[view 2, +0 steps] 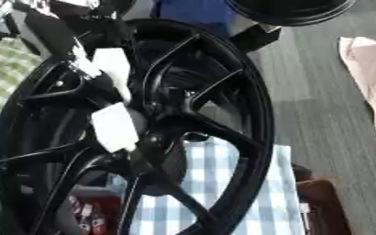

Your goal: Pull the pin out of the wheel hub.

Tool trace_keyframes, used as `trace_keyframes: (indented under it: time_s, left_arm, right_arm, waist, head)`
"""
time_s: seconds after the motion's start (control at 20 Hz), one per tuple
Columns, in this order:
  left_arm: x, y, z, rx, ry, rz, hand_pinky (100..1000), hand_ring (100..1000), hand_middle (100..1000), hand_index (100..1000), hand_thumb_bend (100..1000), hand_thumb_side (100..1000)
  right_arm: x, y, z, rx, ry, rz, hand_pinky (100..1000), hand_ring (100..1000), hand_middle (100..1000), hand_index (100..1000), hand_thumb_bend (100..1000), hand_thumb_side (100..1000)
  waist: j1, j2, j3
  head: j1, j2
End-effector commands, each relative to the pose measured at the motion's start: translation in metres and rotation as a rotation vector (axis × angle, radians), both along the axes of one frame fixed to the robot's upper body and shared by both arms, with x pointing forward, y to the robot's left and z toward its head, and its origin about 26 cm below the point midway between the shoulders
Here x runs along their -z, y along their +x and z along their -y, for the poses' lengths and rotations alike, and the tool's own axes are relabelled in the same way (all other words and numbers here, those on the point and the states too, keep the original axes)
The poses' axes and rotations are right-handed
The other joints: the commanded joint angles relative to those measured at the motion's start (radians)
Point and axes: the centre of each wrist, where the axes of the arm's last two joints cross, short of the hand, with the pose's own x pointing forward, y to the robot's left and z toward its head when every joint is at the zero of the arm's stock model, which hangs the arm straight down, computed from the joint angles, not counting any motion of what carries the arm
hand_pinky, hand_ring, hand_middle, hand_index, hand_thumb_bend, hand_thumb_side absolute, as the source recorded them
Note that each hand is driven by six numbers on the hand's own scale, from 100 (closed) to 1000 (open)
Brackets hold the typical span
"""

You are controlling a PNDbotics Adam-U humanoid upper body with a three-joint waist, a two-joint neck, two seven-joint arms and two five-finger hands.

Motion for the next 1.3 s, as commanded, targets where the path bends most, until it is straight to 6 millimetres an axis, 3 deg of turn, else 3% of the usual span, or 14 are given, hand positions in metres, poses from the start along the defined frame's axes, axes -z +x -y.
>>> trace_keyframes:
  time_s: [0.05,0.3,0.35,0.4,0.65,0.9,1.0,1.2,1.3]
  left_arm:
    - [-0.014,-0.007,-0.003,-0.001,-0.017,0.018,807,713,643,764,659,348]
    - [-0.015,-0.010,-0.003,0.018,-0.023,0.017,804,704,638,758,655,337]
    - [-0.016,-0.012,-0.002,0.028,-0.019,0.022,778,632,582,715,626,269]
    - [-0.015,-0.014,-0.001,0.040,-0.010,0.030,771,618,564,703,623,255]
    - [-0.008,-0.017,0.000,0.040,0.045,0.058,762,622,564,708,623,246]
    - [-0.007,-0.016,0.001,0.030,0.049,0.063,747,605,539,686,499,205]
    - [-0.009,-0.016,0.000,0.023,0.041,0.064,739,593,515,660,395,160]
    - [-0.013,-0.019,-0.001,0.025,-0.002,0.045,713,533,415,538,196,110]
    - [-0.013,-0.020,-0.001,0.029,-0.024,0.023,695,503,355,470,187,100]
  right_arm:
    - [-0.006,-0.002,0.000,-0.003,-0.011,0.016,806,576,684,605,100,719]
    - [-0.006,-0.002,0.000,-0.002,-0.010,0.016,806,576,684,605,100,719]
    - [-0.006,-0.002,0.000,-0.001,-0.009,0.016,806,576,684,605,100,721]
    - [-0.006,-0.002,0.000,0.000,-0.008,0.016,806,576,684,605,100,721]
    - [-0.006,-0.002,0.000,0.004,-0.005,0.018,806,576,684,605,100,721]
    - [-0.005,-0.003,0.000,0.006,-0.002,0.018,805,576,683,605,100,721]
    - [-0.005,-0.003,0.001,0.006,-0.002,0.018,805,576,683,605,100,721]
    - [-0.005,-0.003,0.000,0.007,0.000,0.016,805,576,683,605,100,723]
    - [-0.005,-0.003,0.000,0.008,0.001,0.015,805,576,683,605,100,724]
  waist:
    - [-0.003,-0.142,-0.001]
    - [-0.003,-0.142,-0.002]
    - [-0.003,-0.142,-0.002]
    - [-0.002,-0.142,-0.001]
    - [-0.003,-0.142,-0.002]
    - [-0.004,-0.142,-0.002]
    - [-0.004,-0.142,-0.002]
    - [-0.005,-0.142,-0.002]
    - [-0.005,-0.142,-0.003]
  head:
    - [0.005,-0.008]
    - [0.005,-0.008]
    - [0.005,-0.007]
    - [0.006,-0.007]
    - [0.009,-0.008]
    - [0.011,-0.009]
    - [0.012,-0.008]
    - [0.012,-0.008]
    - [0.012,-0.007]
